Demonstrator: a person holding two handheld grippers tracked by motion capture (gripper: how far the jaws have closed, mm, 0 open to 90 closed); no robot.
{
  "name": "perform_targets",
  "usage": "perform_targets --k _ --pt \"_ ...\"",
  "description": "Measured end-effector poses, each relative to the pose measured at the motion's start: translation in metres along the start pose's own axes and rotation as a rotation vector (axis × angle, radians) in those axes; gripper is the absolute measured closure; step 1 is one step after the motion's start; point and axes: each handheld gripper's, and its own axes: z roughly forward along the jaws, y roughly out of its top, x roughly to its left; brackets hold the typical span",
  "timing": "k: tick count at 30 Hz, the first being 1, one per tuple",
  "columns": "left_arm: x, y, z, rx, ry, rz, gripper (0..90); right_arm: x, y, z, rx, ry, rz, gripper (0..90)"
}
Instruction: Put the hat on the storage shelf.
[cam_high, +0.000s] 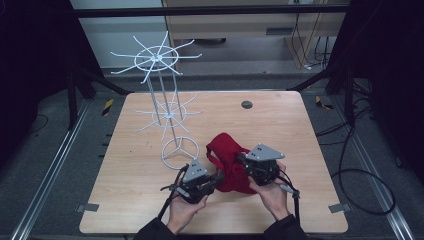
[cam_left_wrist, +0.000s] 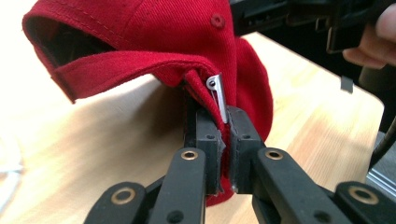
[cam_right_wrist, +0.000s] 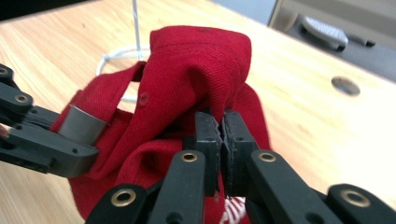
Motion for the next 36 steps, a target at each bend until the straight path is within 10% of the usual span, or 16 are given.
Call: perform_targets --k 10,22,36 --pt "-0.006 -0.02 0.02 0.101 0.015 0.046 70.4 -0.006 -0.029 0.007 0.064 -0.015 0.024 86.9" --pt "0.034 -0.029 -0.033 0.105 0.111 0.028 55.7 0.005 -0.029 0.032 0.06 0.015 0.031 83.8" --pt "0.08 -0.043 -0.099 0.069 0.283 -0.029 46.9 0.003 -0.018 0.017 -0.077 0.087 0.087 41.1"
